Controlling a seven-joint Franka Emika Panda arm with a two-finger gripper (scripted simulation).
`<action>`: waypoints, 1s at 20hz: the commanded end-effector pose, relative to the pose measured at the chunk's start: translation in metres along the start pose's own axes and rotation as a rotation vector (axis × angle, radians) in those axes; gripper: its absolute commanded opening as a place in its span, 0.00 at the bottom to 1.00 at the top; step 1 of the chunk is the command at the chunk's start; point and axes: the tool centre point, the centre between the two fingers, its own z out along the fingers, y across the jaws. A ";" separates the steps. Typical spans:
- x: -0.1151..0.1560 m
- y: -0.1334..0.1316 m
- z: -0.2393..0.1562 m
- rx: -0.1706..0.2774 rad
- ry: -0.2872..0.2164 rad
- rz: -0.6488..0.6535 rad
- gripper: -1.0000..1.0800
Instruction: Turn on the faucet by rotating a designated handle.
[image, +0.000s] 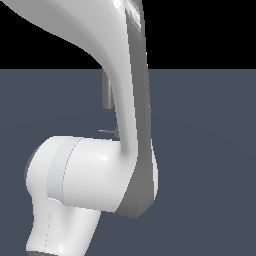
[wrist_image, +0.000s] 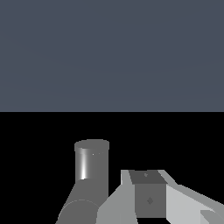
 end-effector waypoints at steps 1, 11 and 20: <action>0.000 0.000 0.000 -0.001 0.000 -0.001 0.00; -0.024 0.008 0.000 -0.001 0.000 0.000 0.00; -0.039 0.007 0.000 0.005 0.010 -0.002 0.00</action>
